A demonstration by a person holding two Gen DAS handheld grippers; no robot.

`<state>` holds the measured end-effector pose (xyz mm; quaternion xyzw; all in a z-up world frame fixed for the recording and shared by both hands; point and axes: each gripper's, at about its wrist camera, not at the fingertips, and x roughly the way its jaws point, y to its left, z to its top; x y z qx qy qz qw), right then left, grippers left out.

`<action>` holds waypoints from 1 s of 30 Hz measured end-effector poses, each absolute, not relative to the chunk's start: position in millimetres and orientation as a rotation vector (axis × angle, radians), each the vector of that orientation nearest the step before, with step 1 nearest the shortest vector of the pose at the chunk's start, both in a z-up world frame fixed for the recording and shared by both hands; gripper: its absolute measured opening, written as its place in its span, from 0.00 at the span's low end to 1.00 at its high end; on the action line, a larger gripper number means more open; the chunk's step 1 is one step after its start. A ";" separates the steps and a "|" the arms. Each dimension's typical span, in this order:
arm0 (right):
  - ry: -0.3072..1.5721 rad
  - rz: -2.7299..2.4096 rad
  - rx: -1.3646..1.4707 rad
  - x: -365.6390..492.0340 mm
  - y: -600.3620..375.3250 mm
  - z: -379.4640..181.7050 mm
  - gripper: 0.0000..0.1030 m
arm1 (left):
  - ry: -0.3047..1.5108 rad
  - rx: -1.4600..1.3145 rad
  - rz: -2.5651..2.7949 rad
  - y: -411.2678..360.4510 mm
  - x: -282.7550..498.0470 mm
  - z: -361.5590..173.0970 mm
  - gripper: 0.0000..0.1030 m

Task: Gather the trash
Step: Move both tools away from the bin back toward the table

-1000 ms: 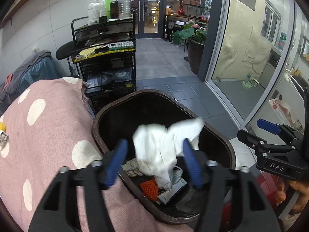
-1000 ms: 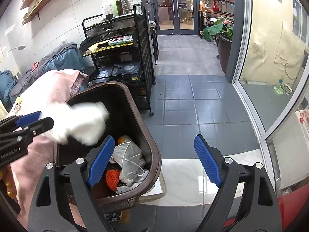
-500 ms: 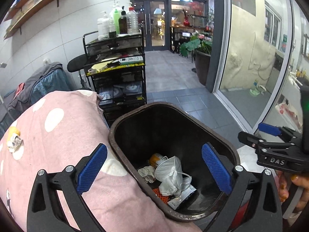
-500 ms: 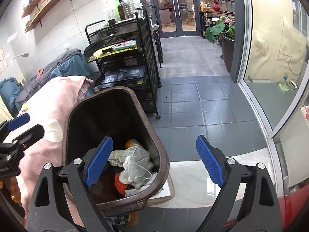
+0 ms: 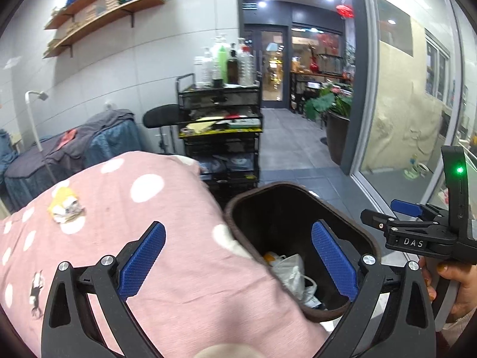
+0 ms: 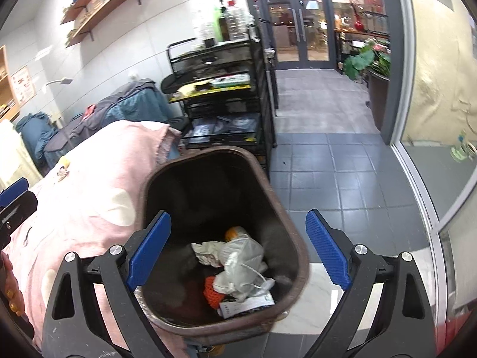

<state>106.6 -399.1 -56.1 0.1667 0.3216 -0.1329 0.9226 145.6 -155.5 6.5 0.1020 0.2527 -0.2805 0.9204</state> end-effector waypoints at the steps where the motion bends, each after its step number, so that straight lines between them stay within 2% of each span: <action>1: 0.658 -0.259 0.335 109.8 -394.0 -54.3 0.88 | 0.517 0.204 -0.567 -151.2 145.1 6.6 0.94; 11: 0.649 -0.134 0.250 137.9 -339.2 -40.8 0.88 | 0.540 0.148 -0.448 -91.7 156.5 8.2 0.94; 30: 0.697 0.233 0.072 218.0 -200.6 -20.0 0.88 | 0.689 0.083 -0.117 73.1 200.9 -18.9 0.94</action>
